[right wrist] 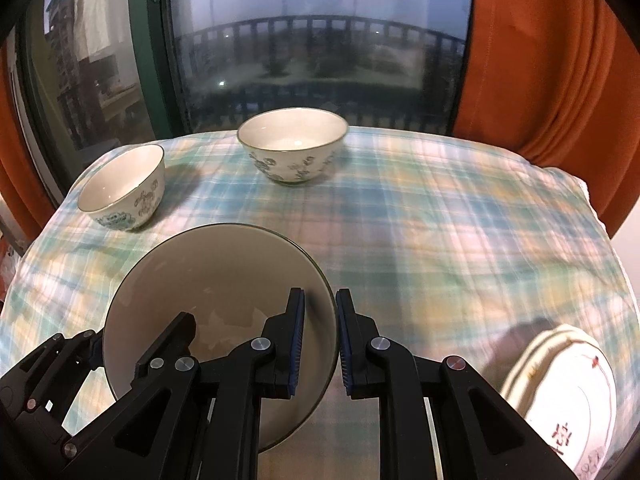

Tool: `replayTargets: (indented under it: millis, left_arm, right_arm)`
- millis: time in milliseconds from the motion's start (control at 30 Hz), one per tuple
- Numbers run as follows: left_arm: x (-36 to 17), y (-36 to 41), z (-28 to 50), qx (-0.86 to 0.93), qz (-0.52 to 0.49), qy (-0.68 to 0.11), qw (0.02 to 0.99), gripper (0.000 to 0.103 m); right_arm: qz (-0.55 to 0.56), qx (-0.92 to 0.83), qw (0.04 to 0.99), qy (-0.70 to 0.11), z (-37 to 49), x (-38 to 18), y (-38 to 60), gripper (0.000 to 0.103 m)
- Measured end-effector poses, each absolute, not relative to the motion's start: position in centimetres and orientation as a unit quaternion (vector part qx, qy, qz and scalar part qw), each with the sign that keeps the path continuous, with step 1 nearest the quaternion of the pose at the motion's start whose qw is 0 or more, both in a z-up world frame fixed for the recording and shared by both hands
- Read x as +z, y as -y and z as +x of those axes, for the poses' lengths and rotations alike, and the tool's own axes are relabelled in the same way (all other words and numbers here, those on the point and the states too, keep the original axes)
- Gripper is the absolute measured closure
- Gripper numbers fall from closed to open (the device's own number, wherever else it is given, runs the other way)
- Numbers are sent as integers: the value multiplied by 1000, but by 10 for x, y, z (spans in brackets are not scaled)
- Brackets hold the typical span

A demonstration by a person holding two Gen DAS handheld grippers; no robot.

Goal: Organize plates and bowls
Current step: 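Carry the grey-rimmed bowl with both grippers beside the plate stack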

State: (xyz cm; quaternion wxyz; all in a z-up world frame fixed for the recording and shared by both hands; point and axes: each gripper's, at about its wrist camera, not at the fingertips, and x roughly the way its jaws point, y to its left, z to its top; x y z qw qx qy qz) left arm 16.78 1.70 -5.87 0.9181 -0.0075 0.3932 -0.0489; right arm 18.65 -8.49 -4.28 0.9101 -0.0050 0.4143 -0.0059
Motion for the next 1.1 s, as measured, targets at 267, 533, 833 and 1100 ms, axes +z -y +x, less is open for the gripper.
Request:
replayTargets:
  millis: [267, 533, 833, 1100]
  left_arm:
    - [-56, 4, 137, -61, -3, -387, 920, 71]
    - [-59, 19, 100, -73, 3, -384, 920, 71]
    - [-61, 34, 78, -78, 14, -375, 923, 71]
    - [-72, 32, 79, -67, 14, -387, 920, 71]
  right_arm:
    - [3, -17, 914, -404, 148, -38, 111, 84]
    - [17, -27, 917, -397, 102, -38, 128, 84]
    - [29, -36, 919, -391, 73, -38, 147, 84]
    - [34, -25, 914, -404, 71, -53, 146, 84]
